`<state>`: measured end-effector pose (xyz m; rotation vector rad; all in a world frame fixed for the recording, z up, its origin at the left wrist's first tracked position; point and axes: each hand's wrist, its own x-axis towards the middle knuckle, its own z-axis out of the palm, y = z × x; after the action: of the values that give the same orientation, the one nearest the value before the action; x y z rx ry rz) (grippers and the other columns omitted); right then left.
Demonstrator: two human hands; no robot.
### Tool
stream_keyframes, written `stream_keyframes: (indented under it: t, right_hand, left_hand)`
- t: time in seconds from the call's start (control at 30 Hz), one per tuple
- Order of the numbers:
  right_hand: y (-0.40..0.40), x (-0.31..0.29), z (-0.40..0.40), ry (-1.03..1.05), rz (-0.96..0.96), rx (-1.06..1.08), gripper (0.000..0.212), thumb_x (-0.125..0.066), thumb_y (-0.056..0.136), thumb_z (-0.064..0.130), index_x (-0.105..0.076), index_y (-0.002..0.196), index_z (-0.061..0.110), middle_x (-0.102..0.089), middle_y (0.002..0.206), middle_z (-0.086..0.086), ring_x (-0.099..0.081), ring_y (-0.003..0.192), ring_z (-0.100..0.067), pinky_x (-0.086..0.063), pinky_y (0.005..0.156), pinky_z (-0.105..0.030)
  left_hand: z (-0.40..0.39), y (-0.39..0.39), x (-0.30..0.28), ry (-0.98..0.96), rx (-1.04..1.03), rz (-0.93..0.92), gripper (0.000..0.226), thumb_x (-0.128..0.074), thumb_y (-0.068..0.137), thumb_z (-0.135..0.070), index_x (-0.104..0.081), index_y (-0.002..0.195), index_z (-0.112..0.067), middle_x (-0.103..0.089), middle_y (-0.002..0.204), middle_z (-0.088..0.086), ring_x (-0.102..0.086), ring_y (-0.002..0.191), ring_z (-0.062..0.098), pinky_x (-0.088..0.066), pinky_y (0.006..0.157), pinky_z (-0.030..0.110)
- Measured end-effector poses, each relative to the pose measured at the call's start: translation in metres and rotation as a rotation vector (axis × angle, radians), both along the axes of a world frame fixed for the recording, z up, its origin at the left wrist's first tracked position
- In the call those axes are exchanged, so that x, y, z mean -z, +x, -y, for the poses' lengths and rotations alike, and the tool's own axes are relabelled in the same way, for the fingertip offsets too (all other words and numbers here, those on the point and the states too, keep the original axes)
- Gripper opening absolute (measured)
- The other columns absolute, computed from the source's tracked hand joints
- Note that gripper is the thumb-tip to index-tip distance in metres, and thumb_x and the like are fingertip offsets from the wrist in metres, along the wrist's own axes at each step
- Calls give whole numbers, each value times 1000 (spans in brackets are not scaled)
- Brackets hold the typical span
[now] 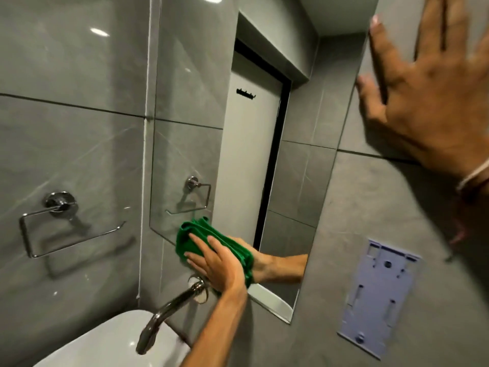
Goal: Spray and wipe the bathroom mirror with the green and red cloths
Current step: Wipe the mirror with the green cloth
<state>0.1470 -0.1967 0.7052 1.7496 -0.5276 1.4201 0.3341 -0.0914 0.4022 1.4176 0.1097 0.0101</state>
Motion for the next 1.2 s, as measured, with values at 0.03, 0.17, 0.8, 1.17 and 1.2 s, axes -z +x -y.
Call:
stream_keyframes:
  t: [0.03, 0.17, 0.8, 1.17, 1.2]
  right_hand:
    - [-4, 2, -7, 1, -23, 5, 69, -27, 106, 62, -13, 169, 36, -18, 173, -27, -22, 162, -46, -23, 121, -81]
    - [-20, -1, -34, 86, -126, 57, 69, -36, 105, 57, -26, 167, 28, -11, 176, -31, -10, 166, -44, -9, 128, -77]
    - [-170, -75, -62, 533, 355, -849, 51, -47, 108, 41, -52, 154, 20, -61, 150, -6, -58, 133, -16, -43, 122, -38]
    - [-213, -33, -108, 839, 704, -1513, 18, -74, 96, 11, -76, 114, 9, -82, 109, -10, -80, 111, -25, -63, 103, -51]
    - [-217, -18, -109, 846, 745, -1545, 22, -73, 97, 7, -72, 119, 5, -81, 112, -13, -79, 113, -27, -62, 104, -55]
  left_hand:
    - [4, -24, -2, -12, 16, -6, 56, -25, 106, -42, -12, 160, -32, 0, 170, 15, -1, 159, 28, -3, 128, 44]
    - [23, -120, -28, 22, 68, 59, 56, -28, 105, -43, -9, 158, -38, 6, 171, 3, 4, 159, 19, -2, 126, 47]
    - [31, -219, -451, -431, 178, 1460, 65, -41, 96, 7, -18, 157, -1, -25, 166, 17, -21, 156, 30, -22, 126, 50]
    - [5, -248, -337, -81, 191, 2111, 83, -60, 95, -40, -28, 148, 16, -30, 158, 35, -27, 151, 43, -26, 124, 51]
    - [-3, -245, -320, -110, 263, 2011, 89, -56, 94, -50, -27, 149, 14, -28, 159, 34, -26, 152, 43, -25, 125, 51]
